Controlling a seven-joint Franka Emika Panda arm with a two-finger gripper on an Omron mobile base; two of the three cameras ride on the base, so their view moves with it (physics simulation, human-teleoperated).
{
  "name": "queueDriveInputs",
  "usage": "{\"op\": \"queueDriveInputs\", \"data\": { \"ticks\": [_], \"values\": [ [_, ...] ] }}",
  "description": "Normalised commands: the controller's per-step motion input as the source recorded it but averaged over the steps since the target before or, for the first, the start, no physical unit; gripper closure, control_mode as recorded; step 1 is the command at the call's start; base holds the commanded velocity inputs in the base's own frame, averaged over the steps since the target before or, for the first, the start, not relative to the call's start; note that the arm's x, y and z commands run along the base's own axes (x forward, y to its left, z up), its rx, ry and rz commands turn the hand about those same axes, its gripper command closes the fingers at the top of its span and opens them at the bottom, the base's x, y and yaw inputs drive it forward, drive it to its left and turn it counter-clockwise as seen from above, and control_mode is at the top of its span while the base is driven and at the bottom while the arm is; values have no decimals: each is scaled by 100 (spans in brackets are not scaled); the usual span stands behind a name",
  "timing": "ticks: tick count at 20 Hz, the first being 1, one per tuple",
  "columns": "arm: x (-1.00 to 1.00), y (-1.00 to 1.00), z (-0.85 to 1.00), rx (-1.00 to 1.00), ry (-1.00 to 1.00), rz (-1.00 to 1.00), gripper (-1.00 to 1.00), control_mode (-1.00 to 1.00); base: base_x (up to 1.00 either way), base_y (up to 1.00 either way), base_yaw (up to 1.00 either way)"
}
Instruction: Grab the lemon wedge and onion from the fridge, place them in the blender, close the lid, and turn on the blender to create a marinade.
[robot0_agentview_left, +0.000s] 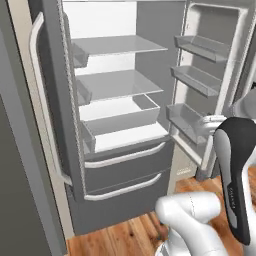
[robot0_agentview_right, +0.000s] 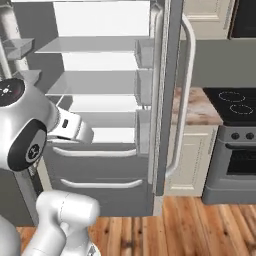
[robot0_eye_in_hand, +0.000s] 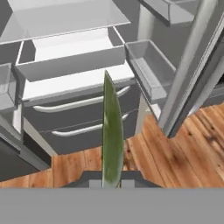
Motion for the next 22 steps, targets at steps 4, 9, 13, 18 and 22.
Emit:
{"op": "queueDriveInputs", "data": {
  "ticks": [4, 9, 13, 18, 22],
  "values": [
    [0, 0, 0, 0, 0, 0, 100, 100, -92, -4, -65],
    [0, 0, 0, 0, 0, 0, 100, 100, -31, 0, -84],
    [0, 0, 0, 0, 0, 0, 100, 100, 0, -26, -86],
    [0, 0, 0, 0, 0, 0, 100, 100, 1, -61, -78],
    [0, 0, 0, 0, 0, 0, 100, 100, 14, -62, -73]
  ]
}}
